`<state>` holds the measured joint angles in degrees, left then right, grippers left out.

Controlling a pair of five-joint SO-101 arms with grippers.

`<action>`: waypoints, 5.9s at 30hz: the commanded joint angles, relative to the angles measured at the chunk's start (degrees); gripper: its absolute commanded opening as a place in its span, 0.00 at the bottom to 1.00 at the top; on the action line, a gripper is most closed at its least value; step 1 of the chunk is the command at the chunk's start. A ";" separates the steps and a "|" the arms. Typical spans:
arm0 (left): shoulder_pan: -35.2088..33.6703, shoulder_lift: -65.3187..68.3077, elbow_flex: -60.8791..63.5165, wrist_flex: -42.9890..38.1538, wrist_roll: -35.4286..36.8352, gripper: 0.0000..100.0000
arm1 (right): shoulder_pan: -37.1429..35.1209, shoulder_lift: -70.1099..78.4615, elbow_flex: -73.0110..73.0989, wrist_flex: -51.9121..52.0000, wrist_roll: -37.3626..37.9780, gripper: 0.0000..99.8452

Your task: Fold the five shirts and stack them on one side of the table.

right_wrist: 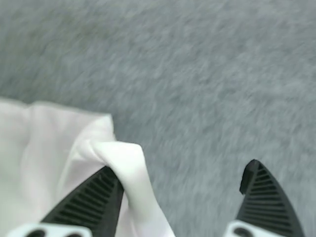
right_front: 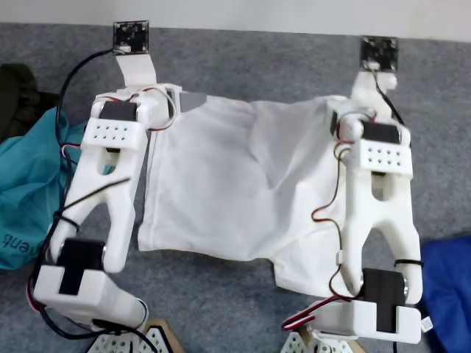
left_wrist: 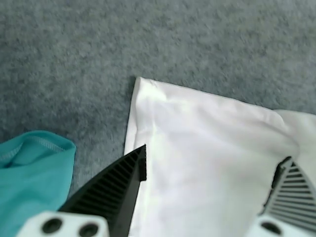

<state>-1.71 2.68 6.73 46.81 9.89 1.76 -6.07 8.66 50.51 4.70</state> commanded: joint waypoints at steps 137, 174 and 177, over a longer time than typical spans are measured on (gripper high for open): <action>0.57 9.89 6.46 -22.15 10.90 0.39 | -12.62 12.62 4.35 5.67 -13.45 0.01; -3.30 69.05 -73.54 -1.49 10.46 0.37 | -12.62 12.79 4.97 5.67 -13.19 0.01; -2.77 72.31 -78.90 0.53 7.38 0.26 | -12.62 12.70 6.29 4.53 -13.19 0.01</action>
<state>-4.97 73.98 -65.98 45.76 19.91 -11.60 10.29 14.55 56.84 -8.13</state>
